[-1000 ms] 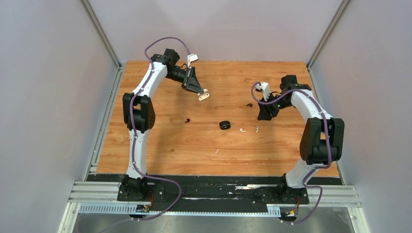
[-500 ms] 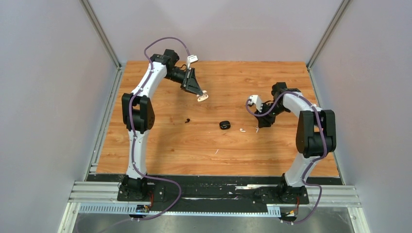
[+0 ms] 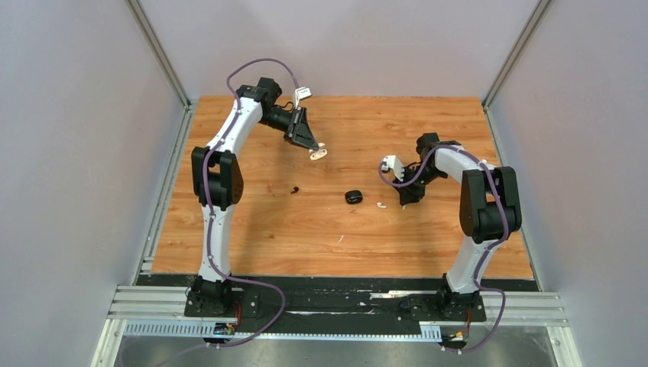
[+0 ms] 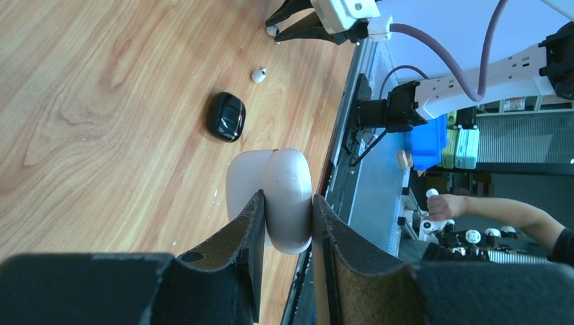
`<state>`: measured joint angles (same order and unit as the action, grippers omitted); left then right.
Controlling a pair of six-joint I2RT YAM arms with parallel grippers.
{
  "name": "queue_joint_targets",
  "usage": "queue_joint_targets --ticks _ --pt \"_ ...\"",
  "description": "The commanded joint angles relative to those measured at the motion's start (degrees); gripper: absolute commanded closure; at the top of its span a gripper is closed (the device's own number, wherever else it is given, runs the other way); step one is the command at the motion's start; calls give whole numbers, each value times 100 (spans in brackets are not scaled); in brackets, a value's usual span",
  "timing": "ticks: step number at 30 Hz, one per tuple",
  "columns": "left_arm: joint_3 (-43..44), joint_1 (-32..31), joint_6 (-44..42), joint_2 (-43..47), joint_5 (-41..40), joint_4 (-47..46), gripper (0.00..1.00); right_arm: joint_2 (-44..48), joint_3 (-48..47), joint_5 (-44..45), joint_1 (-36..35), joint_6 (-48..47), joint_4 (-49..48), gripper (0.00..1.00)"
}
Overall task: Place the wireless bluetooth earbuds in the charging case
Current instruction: Adjust the left earbud at the center of the board.
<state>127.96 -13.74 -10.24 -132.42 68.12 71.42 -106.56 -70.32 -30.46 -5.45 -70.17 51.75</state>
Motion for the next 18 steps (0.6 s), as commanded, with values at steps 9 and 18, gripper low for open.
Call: queue_joint_targets --ticks 9,18 --pt "-5 20 -109 421 62 27 100 62 -612 -688 -475 578 -95 75" --pt "-45 20 -200 476 -12 116 100 -126 -971 -534 -508 681 34 79"
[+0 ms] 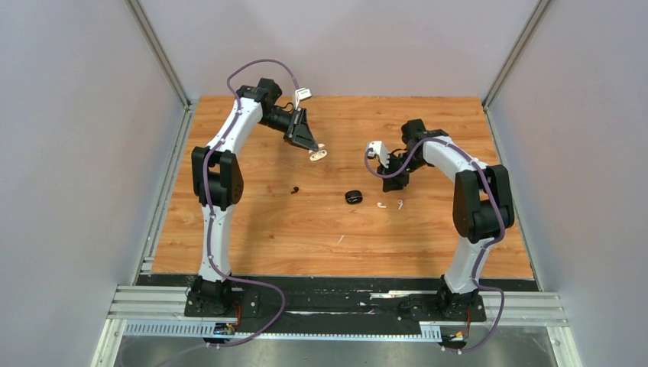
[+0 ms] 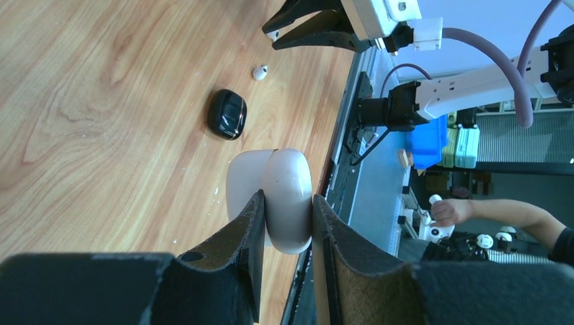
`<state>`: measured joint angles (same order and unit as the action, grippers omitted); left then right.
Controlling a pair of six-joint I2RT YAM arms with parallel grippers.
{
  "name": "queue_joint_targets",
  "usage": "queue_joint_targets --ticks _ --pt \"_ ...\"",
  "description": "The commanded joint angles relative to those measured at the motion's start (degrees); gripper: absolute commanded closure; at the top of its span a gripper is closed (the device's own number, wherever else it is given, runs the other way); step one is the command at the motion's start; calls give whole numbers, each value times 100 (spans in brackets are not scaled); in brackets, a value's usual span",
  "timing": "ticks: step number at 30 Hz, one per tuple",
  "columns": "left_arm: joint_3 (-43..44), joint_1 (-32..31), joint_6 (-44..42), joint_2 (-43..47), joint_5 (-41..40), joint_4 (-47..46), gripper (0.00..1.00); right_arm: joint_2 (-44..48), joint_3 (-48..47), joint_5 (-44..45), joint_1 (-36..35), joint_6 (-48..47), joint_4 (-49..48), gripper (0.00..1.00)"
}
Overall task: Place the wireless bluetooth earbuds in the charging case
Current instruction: Adjust the left earbud at the center of the board.
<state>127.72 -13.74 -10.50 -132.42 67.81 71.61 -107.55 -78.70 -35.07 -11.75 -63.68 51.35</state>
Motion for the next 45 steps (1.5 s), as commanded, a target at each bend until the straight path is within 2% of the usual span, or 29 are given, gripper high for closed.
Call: queue_joint_targets --ticks 1,6,15,30,45 --pt "-29 20 -181 486 14 96 100 29 -113 -89 183 11 109 78" --pt "-37 20 -183 468 12 81 100 434 170 -224 536 -191 248 73" --pt "-41 20 -228 458 8 147 100 561 829 -243 530 -653 78 72" --pt "-105 19 -250 513 9 128 100 484 984 131 516 -1023 16 72" --pt "-124 -6 -241 522 20 129 100 389 1067 315 516 -941 -208 73"
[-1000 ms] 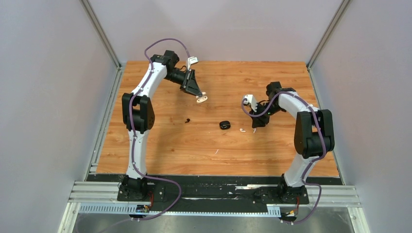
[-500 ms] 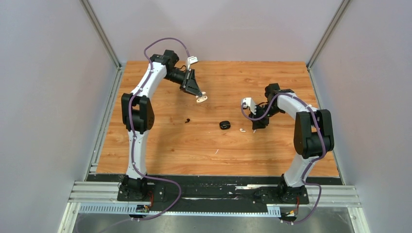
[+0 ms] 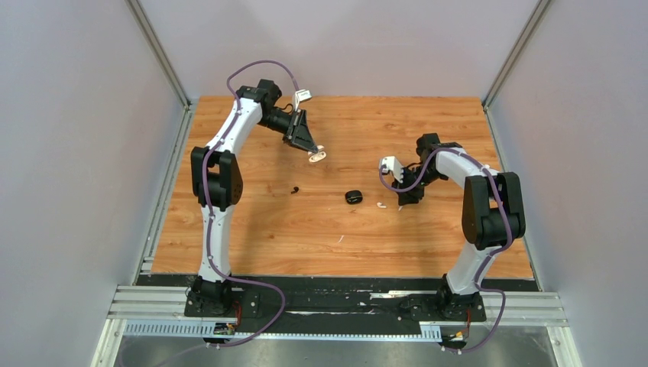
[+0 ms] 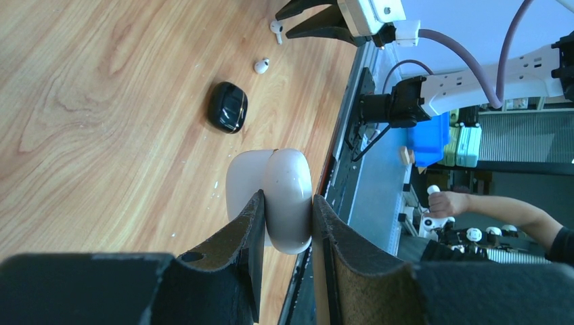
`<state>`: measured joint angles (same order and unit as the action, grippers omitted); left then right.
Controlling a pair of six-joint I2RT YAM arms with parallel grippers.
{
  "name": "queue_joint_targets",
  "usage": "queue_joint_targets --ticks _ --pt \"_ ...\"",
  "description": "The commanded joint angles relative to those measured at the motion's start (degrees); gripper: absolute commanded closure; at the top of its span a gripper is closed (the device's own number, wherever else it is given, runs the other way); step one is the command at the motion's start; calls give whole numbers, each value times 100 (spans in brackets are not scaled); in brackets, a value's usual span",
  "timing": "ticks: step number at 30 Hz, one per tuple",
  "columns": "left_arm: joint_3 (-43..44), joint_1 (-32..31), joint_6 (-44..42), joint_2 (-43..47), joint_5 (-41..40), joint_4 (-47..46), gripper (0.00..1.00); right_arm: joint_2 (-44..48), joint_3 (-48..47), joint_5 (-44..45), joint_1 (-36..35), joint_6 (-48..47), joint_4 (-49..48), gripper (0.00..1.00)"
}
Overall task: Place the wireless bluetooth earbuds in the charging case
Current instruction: Adjust the left earbud at the center of the board.
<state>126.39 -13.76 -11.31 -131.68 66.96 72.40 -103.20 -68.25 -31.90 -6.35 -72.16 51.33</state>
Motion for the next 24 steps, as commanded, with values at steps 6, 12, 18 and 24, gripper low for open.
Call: queue_joint_targets --ticks 6,12,18,24 --pt "9 -21 -159 443 99 43 100 -121 34 117 -49 -57 -301 75" --pt "8 -30 -155 435 99 46 100 -148 14 114 -80 36 -305 83" --pt "9 -30 -136 407 120 46 100 -187 -75 71 -77 227 -201 93" --pt "24 -30 -130 390 121 38 100 -590 -712 -291 -66 1163 543 99"
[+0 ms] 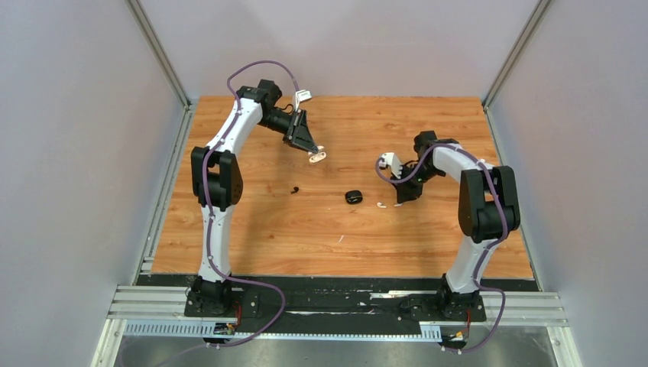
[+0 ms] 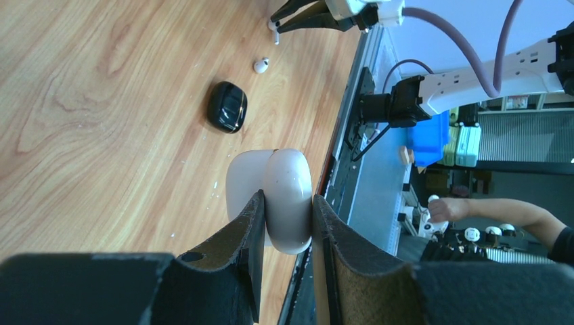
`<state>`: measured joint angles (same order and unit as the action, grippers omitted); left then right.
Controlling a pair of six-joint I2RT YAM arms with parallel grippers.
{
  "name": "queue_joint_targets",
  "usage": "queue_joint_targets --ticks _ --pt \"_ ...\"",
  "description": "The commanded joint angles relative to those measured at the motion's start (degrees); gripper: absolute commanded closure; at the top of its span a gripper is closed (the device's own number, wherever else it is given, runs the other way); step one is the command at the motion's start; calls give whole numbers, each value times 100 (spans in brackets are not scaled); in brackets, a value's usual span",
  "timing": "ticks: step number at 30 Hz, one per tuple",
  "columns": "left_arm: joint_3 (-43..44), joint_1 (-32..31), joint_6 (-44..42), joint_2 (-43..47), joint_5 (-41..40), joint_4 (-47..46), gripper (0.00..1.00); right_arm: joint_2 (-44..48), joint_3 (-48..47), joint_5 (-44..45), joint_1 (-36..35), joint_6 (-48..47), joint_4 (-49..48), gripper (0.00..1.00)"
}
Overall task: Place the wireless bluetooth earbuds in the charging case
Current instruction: Adjust the left earbud at the center of the board.
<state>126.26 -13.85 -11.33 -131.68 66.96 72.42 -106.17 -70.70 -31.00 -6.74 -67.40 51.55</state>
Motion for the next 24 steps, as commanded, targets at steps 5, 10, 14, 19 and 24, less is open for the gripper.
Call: queue_joint_targets --ticks 5,10,14,19,24 --pt "39 -22 -133 375 130 38 100 -732 -846 -727 -6 1882 1024 100" --pt "52 -22 -118 350 142 34 100 -1413 -1321 -1033 209 3493 1400 100" --pt "50 -22 -115 325 142 27 100 -1594 -1280 -1144 430 3948 1393 99" --pt "39 -28 -82 318 110 12 100 -1502 -1145 -1015 493 4234 1287 77" --pt "35 -63 -47 333 41 -9 100 -1317 -1251 -928 620 4246 1269 67"
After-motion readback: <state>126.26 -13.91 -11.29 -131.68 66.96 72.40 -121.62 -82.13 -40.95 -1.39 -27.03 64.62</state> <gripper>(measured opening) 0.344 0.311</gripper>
